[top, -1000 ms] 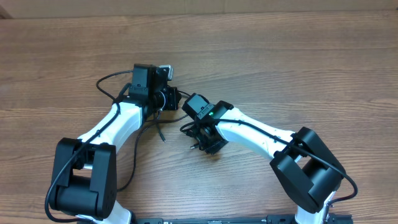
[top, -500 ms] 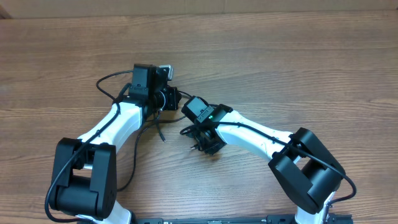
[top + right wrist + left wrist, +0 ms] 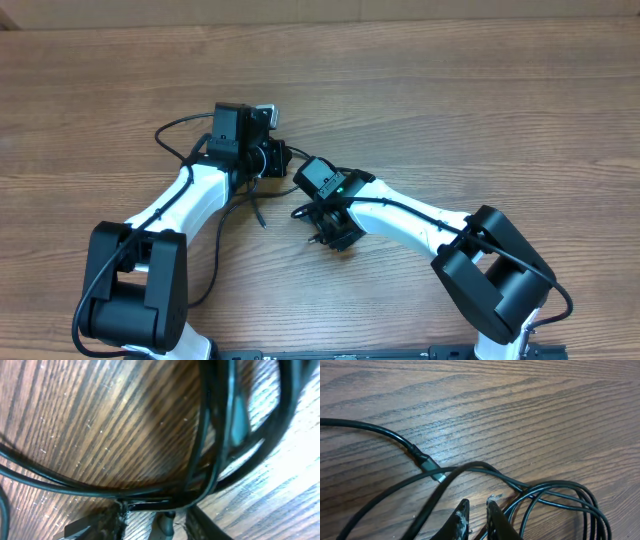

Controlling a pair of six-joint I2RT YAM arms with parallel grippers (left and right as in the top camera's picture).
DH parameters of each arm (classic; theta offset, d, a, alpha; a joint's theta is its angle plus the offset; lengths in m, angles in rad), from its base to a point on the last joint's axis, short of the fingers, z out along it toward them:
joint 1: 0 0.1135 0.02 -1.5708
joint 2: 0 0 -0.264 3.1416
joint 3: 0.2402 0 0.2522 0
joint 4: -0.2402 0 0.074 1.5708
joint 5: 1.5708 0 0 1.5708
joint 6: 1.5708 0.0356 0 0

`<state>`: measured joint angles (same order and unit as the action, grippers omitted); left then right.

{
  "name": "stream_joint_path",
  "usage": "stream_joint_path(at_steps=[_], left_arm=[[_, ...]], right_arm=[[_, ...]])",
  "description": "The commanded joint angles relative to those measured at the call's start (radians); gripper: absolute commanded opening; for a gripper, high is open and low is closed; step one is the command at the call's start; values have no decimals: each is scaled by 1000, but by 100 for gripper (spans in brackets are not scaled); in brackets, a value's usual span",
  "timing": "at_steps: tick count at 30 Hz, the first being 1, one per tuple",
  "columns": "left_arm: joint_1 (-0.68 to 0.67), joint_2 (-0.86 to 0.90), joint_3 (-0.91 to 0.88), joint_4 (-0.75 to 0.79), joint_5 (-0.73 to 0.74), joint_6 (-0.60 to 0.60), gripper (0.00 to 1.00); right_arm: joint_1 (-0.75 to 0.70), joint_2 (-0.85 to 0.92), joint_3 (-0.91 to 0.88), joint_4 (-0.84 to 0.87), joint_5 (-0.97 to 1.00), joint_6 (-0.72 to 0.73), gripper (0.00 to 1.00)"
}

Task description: Untangle cables

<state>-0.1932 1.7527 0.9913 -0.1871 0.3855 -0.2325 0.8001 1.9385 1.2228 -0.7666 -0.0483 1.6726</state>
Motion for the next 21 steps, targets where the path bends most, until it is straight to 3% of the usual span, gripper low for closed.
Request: stream_joint_path(at_steps=[1,6,9,17,21], left_arm=[[-4,7,-5,3,2,19,14],[-4,7,-5,4,8,19,15],[-4,7,-5,4,8,19,15],[-4,7,-5,4,8,19,15],[-4,7,-5,4,8,19,15]], right_arm=[[0,5,-28,-3,12,3,49],[-10,5,-28,33,35,3,51],[-10,5,-28,42,37,3,46],[-10,5,-28,39,55,3,46],[-10,5,-28,3,55,3,34]])
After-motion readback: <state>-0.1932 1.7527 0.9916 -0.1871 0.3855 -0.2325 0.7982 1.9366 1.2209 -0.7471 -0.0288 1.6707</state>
